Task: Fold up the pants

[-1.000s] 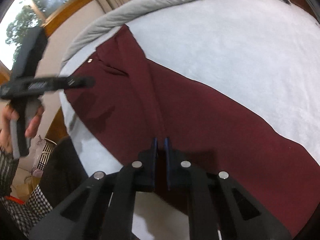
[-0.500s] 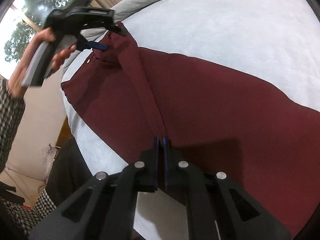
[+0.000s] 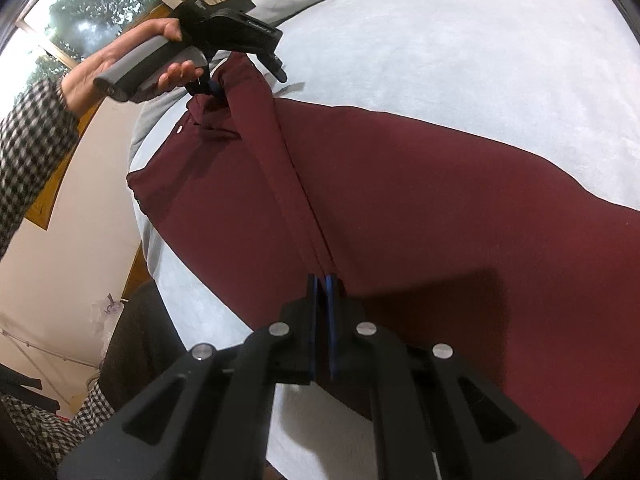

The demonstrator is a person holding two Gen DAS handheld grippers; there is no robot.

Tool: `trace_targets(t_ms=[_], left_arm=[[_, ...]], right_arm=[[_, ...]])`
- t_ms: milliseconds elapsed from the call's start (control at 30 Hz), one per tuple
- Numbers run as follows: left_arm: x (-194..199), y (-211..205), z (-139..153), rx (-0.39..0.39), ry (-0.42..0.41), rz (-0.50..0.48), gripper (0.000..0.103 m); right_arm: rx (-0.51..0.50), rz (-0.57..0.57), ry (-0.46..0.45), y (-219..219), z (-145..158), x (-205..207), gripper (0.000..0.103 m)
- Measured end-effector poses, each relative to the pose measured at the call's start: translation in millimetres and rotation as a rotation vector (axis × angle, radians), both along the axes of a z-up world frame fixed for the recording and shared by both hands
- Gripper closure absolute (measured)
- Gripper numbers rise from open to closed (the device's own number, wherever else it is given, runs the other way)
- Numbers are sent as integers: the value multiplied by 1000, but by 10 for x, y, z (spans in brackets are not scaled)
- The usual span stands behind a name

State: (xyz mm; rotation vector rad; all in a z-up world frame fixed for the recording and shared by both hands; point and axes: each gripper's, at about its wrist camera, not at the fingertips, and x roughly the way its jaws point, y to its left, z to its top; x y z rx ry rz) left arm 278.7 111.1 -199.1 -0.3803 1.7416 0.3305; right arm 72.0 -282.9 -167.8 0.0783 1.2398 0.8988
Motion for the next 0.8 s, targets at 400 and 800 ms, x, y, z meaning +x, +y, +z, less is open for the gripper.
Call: trace_targets(t_ms=[400,800], left_arm=[[-106,-36,160,47,26,-4,76],[-1667,63,1035,106,-554,84,84]], right_arm=[[4,-33,6,-25,21,-3,100],[-5,-49,-17,-101,129,-45,100]])
